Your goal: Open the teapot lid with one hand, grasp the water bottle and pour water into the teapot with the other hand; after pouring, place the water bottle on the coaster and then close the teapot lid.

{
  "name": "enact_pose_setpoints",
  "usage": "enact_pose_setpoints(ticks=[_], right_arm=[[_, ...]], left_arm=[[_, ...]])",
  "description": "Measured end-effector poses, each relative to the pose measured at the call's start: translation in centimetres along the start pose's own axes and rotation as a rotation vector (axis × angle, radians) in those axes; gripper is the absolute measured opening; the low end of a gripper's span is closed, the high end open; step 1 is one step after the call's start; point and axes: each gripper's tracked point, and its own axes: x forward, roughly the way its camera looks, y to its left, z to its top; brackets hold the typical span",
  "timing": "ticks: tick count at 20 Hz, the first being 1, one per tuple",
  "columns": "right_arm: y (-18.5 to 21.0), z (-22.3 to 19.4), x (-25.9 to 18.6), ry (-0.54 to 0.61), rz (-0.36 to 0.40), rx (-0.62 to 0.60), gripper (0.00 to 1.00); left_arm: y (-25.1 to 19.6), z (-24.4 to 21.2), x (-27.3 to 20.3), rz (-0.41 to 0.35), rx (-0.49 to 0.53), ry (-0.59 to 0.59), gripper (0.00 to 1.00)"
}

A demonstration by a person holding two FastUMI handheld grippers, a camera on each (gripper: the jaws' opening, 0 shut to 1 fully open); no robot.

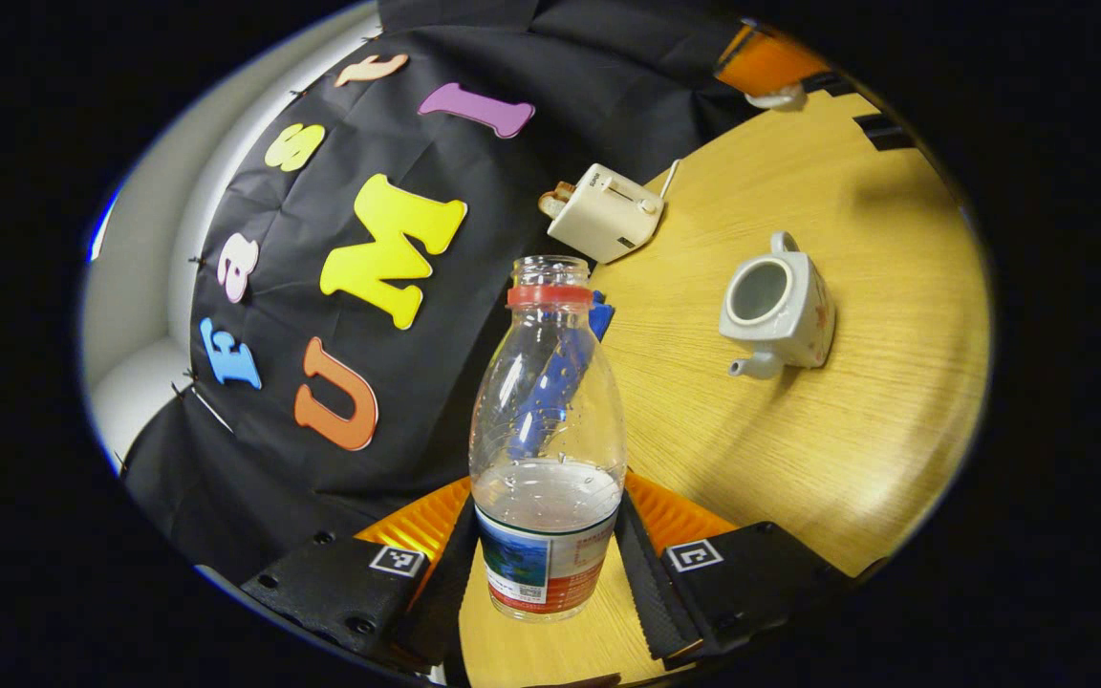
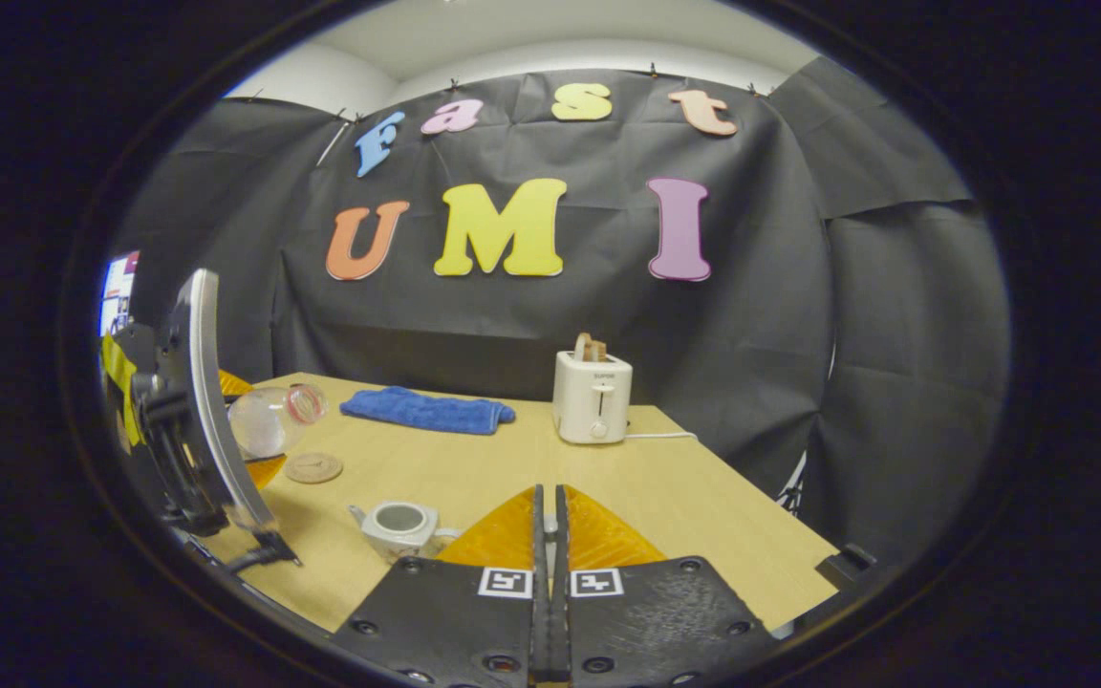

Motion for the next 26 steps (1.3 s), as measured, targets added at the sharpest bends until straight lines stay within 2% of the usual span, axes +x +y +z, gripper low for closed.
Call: enact_pose_setpoints(ticks=[4, 7, 8, 9, 12, 16, 19, 26], right_arm=[[-2.8, 1.2, -0.6, -0.019, -0.042, 0.018, 0.0], [-4.3, 1.5, -0.6, -0.027, -0.066, 0.05, 0.0], [-4.7, 1.4, -0.5, -0.022, -0.073, 0.055, 0.0], [-4.9, 1.3, -0.5, -0.021, -0.072, 0.062, 0.0], [-5.5, 1.6, -0.5, -0.032, -0.083, 0.069, 0.0], [-5.7, 1.0, 0.0, -0.016, -0.079, 0.077, 0.0], [-5.7, 0.8, 0.1, -0.012, -0.083, 0.072, 0.0], [-6.0, 0.8, 0.2, -0.007, -0.09, 0.07, 0.0]], left_arm=[[0.1, 1.0, 0.3, 0.02, 0.158, 0.021, 0.76], [-0.6, 1.4, 0.6, 0.006, 0.269, 0.06, 0.76], [-0.9, 1.1, 0.8, 0.002, 0.307, 0.073, 0.8], [-1.0, 1.2, 0.8, 0.006, 0.352, 0.073, 0.76], [-0.8, 1.2, 1.3, 0.027, 0.486, 0.076, 0.76], [-1.7, 0.8, 2.0, 0.007, 0.535, 0.091, 0.76], [-1.1, 1.1, 2.1, 0.033, 0.589, 0.098, 0.76], [0.2, 2.0, 2.5, 0.035, 0.694, 0.105, 0.76]])
